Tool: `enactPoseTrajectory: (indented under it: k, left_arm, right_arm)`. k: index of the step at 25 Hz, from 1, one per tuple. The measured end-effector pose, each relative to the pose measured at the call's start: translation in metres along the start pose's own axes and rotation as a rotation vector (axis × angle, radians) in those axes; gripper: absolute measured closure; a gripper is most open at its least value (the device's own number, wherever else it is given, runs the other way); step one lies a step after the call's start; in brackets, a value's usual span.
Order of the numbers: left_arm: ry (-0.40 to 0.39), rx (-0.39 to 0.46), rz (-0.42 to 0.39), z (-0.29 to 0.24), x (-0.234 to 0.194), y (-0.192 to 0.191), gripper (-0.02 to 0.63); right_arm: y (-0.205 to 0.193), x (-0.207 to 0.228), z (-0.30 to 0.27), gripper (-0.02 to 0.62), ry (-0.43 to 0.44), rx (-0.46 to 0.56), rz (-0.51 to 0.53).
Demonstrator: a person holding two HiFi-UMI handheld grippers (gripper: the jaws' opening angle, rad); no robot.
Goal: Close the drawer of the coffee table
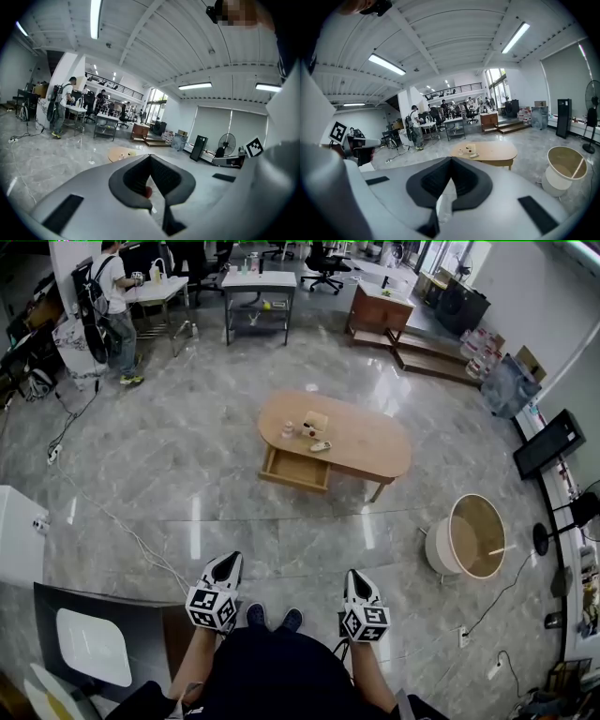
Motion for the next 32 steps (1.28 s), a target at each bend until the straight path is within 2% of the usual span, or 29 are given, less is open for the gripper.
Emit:
enactPoseTrajectory:
  k: [7,12,21,32]
  left_arm:
    - [-0.008,-0.001,-0.032,-0.003,-0.004,0.006,0.581]
    - [-0.037,-0.018,-0.073,-0.004,0.002,0.011,0.581]
    - [-0.003,0.014,-0.077,0.007,-0.013,0.021,0.581]
    - [-0.044,0.015,-0.065,0.04,-0.044,0.014,0.581]
  right_arm:
    - [0.0,-0.005,0.0,0.569,0.009,0.027,-0.013]
    - [0.004,-0.003,0.002,0.569,-0.038,0.022,0.002]
    - [0.002,-0.009,0.008,0.569,-0.067,0.019,-0.016]
    - [-0.002,-0.058,0.012,0.569,-0.067,0.065,-0.022]
Point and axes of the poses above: the fingertips, and each gripper's own axes: z backward along the fingers, x to its right, y out of its top, the point moved 8 cm from there along z, backward along the fingers, and after that the axes turned 14 degrees about -y, right-handed, at the moved point
